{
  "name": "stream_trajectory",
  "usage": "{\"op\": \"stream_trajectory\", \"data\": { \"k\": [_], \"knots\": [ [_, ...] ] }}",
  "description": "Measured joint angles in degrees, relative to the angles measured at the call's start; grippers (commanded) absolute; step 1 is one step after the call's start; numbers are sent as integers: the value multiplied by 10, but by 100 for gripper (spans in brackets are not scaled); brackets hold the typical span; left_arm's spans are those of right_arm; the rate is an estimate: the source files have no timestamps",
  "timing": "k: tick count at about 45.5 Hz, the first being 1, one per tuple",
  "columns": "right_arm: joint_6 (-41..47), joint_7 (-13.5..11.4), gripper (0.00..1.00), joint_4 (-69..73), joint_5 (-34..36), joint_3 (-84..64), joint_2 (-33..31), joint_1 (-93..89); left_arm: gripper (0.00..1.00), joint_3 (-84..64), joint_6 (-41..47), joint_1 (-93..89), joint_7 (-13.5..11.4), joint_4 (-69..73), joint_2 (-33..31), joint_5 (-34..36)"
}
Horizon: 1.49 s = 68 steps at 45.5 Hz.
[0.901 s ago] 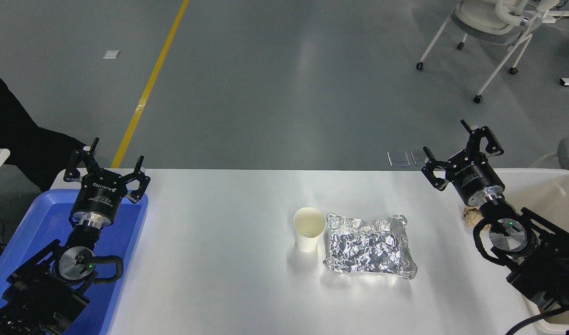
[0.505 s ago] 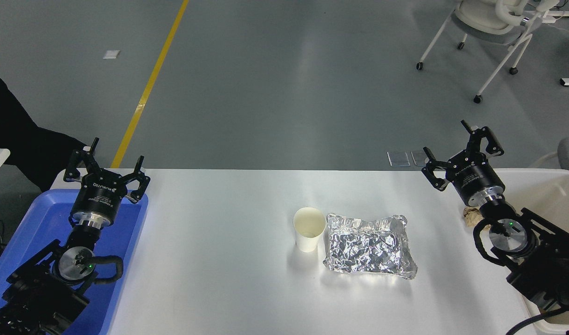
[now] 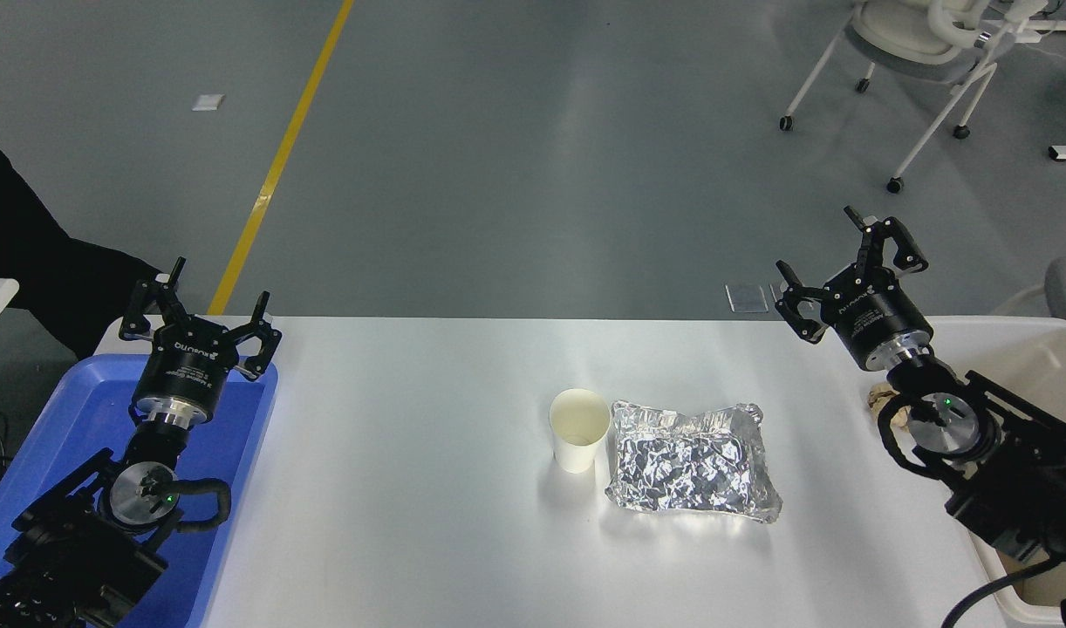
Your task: Pick up paper cup place in dustbin
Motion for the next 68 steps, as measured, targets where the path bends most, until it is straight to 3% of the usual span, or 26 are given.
{"op": "stream_trajectory", "data": {
  "k": [18, 41, 68],
  "knots": [
    [-23, -1, 100, 66, -48, -290, -43, 189, 100, 0, 1, 1, -1, 0, 0, 0],
    [-29, 0, 100, 293, -129, -660, -88, 481, 100, 0, 1, 1, -1, 0, 0, 0],
    [5, 3, 100, 517, -166, -888, -88, 712, 100, 0, 1, 1, -1, 0, 0, 0]
  ]
}}
